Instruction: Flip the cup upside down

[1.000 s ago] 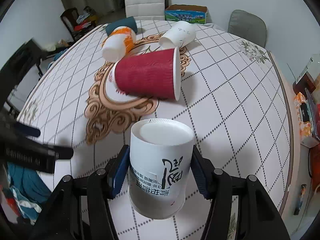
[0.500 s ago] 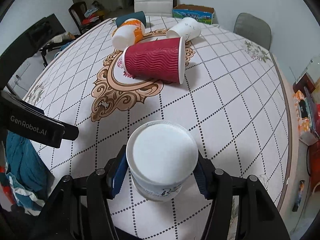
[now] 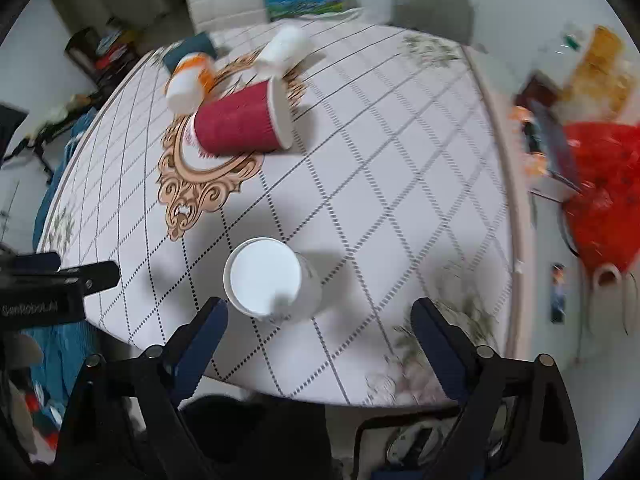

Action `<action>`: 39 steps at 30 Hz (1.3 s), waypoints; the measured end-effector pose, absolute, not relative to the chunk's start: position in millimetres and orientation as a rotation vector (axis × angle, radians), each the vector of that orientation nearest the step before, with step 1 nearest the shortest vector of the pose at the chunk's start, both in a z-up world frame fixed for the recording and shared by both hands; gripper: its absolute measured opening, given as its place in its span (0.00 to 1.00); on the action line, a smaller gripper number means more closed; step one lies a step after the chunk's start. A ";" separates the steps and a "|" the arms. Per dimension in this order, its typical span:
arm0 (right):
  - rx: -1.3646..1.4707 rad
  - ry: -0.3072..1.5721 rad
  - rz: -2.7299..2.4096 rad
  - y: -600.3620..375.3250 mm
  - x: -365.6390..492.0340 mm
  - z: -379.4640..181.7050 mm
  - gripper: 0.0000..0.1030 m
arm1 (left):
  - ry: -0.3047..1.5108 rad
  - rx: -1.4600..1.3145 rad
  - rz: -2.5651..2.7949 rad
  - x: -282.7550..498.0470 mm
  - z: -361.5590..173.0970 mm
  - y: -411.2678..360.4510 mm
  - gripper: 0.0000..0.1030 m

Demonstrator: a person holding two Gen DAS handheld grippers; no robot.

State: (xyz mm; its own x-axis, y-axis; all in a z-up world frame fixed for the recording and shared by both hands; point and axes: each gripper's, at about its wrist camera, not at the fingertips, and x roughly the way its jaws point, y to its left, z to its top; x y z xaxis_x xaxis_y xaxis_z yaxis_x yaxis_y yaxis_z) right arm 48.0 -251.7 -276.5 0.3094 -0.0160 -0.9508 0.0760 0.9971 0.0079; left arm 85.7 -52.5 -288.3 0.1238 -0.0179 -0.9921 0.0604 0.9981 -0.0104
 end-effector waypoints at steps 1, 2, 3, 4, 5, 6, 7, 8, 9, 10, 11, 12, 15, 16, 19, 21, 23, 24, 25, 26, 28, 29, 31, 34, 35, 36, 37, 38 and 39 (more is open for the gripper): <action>0.067 1.251 -0.076 -253.0 42.7 -269.8 0.94 | 1.433 0.035 -0.064 84.3 -282.8 -50.0 0.98; 0.071 1.245 -0.089 -253.1 38.2 -264.1 0.94 | 1.411 0.034 -0.077 79.6 -274.0 -48.9 0.98; 0.071 1.236 -0.104 -252.5 33.2 -257.3 0.94 | 1.391 0.038 -0.088 73.7 -264.9 -48.3 0.98; 0.073 1.225 -0.114 -251.0 26.6 -249.7 0.94 | 1.374 0.040 -0.096 69.9 -257.9 -46.6 0.98; 0.070 1.209 -0.123 -248.4 19.1 -240.4 0.94 | 1.358 0.040 -0.110 65.1 -251.0 -44.2 0.98; 0.066 1.194 -0.132 -246.1 11.9 -232.0 0.94 | 1.342 0.044 -0.122 61.3 -245.4 -43.5 0.98; 0.064 1.178 -0.136 -243.7 5.9 -224.7 0.94 | 1.324 0.049 -0.130 56.3 -237.3 -42.8 0.98; 0.064 1.163 -0.138 -241.0 -0.8 -217.0 0.94 | 1.310 0.052 -0.137 52.1 -231.1 -41.9 0.98; 0.069 1.150 -0.142 -238.4 -8.2 -208.6 0.94 | 1.297 0.053 -0.144 47.5 -225.3 -40.7 0.98; 0.078 1.138 -0.146 -236.2 -16.1 -199.5 0.94 | 1.277 0.053 -0.153 39.6 -215.3 -38.4 0.98; 0.083 1.124 -0.150 -234.0 -23.2 -191.5 0.94 | 1.266 0.055 -0.156 35.3 -210.1 -37.1 0.98; 0.085 1.109 -0.156 -231.5 -31.0 -182.4 0.94 | 1.250 0.058 -0.163 28.7 -202.2 -35.5 0.98; 0.101 1.062 -0.171 -224.6 -57.4 -151.4 0.94 | 1.200 0.066 -0.182 7.4 -176.7 -29.8 0.98; 0.103 1.047 -0.175 -221.8 -65.8 -141.9 0.94 | 1.179 0.073 -0.190 -1.8 -165.3 -27.7 0.98; 0.101 1.001 -0.181 -215.1 -89.6 -112.7 0.94 | 1.135 0.079 -0.199 -22.6 -137.5 -22.6 0.98; 0.094 0.970 -0.178 -210.0 -108.8 -89.9 0.94 | 1.110 0.070 -0.201 -34.8 -119.5 -18.7 0.98; 0.084 0.947 -0.179 -206.8 -122.0 -73.9 0.96 | 1.085 0.061 -0.202 -45.3 -104.4 -15.1 0.98; 0.082 0.932 -0.176 -205.8 -129.7 -64.2 0.97 | 1.069 0.061 -0.198 -51.0 -95.7 -13.2 0.98; 0.079 0.922 -0.174 -204.9 -134.9 -57.4 0.97 | 1.059 0.062 -0.195 -54.4 -91.7 -12.2 0.98; 0.075 0.912 -0.171 -204.1 -140.8 -49.6 0.97 | 1.043 0.064 -0.189 -59.8 -84.3 -11.1 0.98; 0.070 0.891 -0.166 -203.6 -151.5 -35.8 0.97 | 1.027 0.063 -0.176 -68.5 -74.0 -10.2 0.98; 0.068 0.885 -0.161 -203.6 -155.2 -30.3 0.97 | 1.024 0.059 -0.176 -72.1 -70.2 -9.9 0.98; 0.068 0.872 -0.149 -203.5 -163.1 -18.9 0.97 | 1.010 0.059 -0.171 -79.3 -61.9 -10.5 0.98; 0.066 0.860 -0.134 -204.5 -172.1 -3.4 0.97 | 0.996 0.053 -0.171 -89.9 -50.1 -11.0 0.98; 0.063 0.854 -0.132 -205.0 -174.5 0.7 0.97 | 0.990 0.055 -0.169 -92.7 -47.2 -11.4 0.98; 0.059 0.847 -0.131 -204.9 -177.3 5.3 0.97 | 0.985 0.055 -0.167 -95.6 -44.5 -11.8 0.98; 0.052 0.840 -0.130 -204.9 -179.6 10.4 0.97 | 0.981 0.053 -0.168 -98.6 -41.3 -12.4 0.98; 0.052 0.838 -0.127 -205.2 -180.7 12.8 0.97 | 0.977 0.048 -0.164 -101.8 -37.5 -12.7 0.98; 0.055 0.835 -0.124 -205.8 -182.5 16.6 0.97 | 0.973 0.043 -0.162 -104.1 -34.7 -12.2 0.98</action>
State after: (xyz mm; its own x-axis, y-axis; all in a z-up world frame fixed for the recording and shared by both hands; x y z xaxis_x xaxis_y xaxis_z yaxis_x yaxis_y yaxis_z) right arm -182.5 -205.8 16.6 0.6644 -0.0884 -0.7421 0.1315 0.9913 -0.0003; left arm -104.1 -12.2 -34.7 0.5517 -0.1179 -0.8257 0.1560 0.9871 -0.0367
